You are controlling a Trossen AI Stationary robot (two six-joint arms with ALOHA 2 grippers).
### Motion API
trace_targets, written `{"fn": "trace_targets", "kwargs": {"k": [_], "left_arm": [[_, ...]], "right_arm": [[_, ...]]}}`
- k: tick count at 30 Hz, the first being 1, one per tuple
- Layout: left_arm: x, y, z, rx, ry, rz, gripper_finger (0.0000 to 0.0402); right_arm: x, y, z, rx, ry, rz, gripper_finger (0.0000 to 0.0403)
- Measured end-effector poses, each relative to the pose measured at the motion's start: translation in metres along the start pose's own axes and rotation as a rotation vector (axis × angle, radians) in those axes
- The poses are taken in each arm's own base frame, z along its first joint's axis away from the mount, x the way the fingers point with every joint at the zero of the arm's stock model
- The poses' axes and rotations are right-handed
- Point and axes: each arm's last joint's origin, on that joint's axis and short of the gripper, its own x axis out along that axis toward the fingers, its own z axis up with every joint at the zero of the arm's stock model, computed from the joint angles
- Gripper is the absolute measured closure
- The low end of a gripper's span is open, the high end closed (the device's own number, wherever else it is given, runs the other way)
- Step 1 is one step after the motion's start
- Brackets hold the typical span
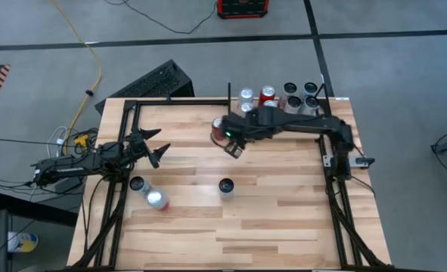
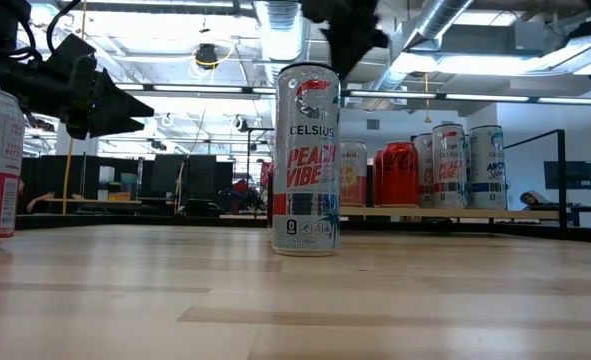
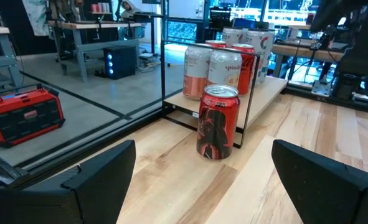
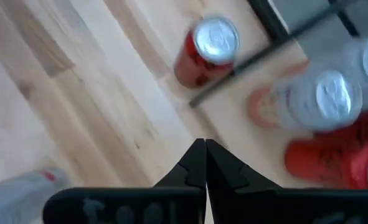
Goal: Place canned beverage on shelf
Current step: Adjust the red soda can on the shelf
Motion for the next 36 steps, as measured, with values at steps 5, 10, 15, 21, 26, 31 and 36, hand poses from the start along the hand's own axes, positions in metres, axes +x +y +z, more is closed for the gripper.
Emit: {"fn": "trace_targets", "kwargs": {"k": [5,10,15,21,26,31,36], "left_arm": [[0.0,0.0,0.0,0.0,0.0,0.0,0.004],[0.0,0.0,0.0,0.0,0.0,0.0,0.004],[0.0,0.0,0.0,0.0,0.0,0.0,0.004],[0.0,0.0,0.0,0.0,0.0,0.0,0.004],[0.0,0.0,0.0,0.0,0.0,0.0,0.004],[0.0,0.0,0.0,0.0,0.0,0.0,0.004],[0.0,0.0,0.0,0.0,0.0,0.0,0.004]], "right_arm": [[0.002,-0.017,-0.058,0.143,-0.033,-0.1,0.0378],[0.046,-0.041,-0.118,0.323,-0.214,-0.032,0.0378],[0.076,-0.058,-0.156,0.4,-0.396,-0.045,0.0378],[0.087,-0.073,-0.173,0.442,-0.446,-0.184,0.0378],[0.101,-0.083,-0.167,0.443,-0.414,-0.189,0.0378],[0.118,-0.09,-0.159,0.434,-0.397,-0.184,0.0378],[0.124,-0.094,-0.157,0.453,-0.396,-0.2,0.0378]]}}
